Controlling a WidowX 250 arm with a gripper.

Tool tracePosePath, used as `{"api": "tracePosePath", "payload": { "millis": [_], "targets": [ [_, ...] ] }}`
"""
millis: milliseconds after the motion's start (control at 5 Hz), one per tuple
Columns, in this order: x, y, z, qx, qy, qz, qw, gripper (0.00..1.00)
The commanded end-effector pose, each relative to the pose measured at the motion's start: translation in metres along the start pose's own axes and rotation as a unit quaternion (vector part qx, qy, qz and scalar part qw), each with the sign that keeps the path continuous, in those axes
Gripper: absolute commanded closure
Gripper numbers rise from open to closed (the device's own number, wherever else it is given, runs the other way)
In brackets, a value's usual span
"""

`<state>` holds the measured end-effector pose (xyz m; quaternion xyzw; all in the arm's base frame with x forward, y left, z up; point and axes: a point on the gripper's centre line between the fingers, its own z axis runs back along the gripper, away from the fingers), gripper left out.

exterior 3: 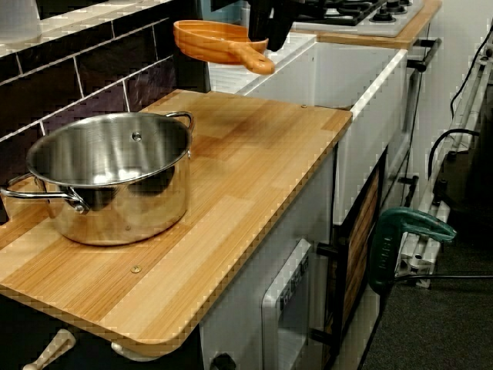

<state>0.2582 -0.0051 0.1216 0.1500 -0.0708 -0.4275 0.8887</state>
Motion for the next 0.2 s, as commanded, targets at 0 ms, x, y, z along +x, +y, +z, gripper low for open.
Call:
{"api": "tracePosePath", "payload": {
  "millis": [0],
  "targets": [
    [-0.0048, 0.0046, 0.0041, 0.09, -0.015, 0.046, 0.9948, 1.0]
  ]
}}
